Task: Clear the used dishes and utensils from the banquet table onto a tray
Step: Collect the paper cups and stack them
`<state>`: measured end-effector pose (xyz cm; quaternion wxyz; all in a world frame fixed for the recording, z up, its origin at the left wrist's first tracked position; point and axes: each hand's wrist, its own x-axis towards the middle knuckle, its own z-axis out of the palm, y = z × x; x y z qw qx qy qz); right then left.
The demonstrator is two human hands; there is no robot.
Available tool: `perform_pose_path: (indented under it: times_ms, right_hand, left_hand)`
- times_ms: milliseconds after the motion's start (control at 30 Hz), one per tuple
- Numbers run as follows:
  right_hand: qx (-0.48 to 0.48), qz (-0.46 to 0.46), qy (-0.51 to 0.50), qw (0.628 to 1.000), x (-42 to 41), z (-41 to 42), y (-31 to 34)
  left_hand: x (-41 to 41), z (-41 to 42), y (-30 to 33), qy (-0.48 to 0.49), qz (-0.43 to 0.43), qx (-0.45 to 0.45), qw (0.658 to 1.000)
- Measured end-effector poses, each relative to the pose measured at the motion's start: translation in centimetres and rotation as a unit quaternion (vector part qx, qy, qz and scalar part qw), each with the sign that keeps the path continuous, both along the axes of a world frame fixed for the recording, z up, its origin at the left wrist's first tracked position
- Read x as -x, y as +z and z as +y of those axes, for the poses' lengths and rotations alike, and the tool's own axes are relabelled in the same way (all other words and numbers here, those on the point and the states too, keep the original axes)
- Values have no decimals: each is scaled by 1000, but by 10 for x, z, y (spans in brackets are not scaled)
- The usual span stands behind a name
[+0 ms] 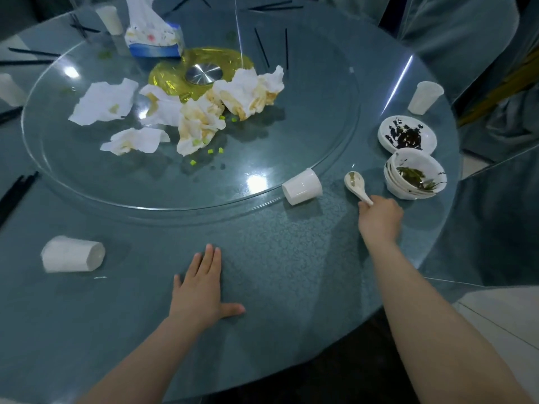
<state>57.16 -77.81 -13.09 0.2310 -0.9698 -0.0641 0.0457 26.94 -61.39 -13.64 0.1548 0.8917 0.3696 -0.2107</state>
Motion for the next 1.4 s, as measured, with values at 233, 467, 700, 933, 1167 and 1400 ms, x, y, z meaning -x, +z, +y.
perform_pose_path:
  times_ms: [233,467,700,933,1167,1400]
  right_hand:
    - [-156,-47,25,986,47,11,-5]
    - [-280,104,30,954,63,77,3]
    - [-369,127,13,920,108,85,-8]
    - [-403,161,150,888,209,102,-27]
    - [-383,184,168,890,211,101,-35]
    - [-350,205,182,896,209,91,-27]
  left_hand:
    - [-1,-1,0,-8,-1,-9,1000]
    - [-3,3,7,-4,-17,28,999]
    - [33,23,16,32,-158,52,986]
    - [98,86,34,105,-215,-146,960]
    - [107,165,42,11,67,-231,970]
    - [131,136,40,60,16,-244,968]
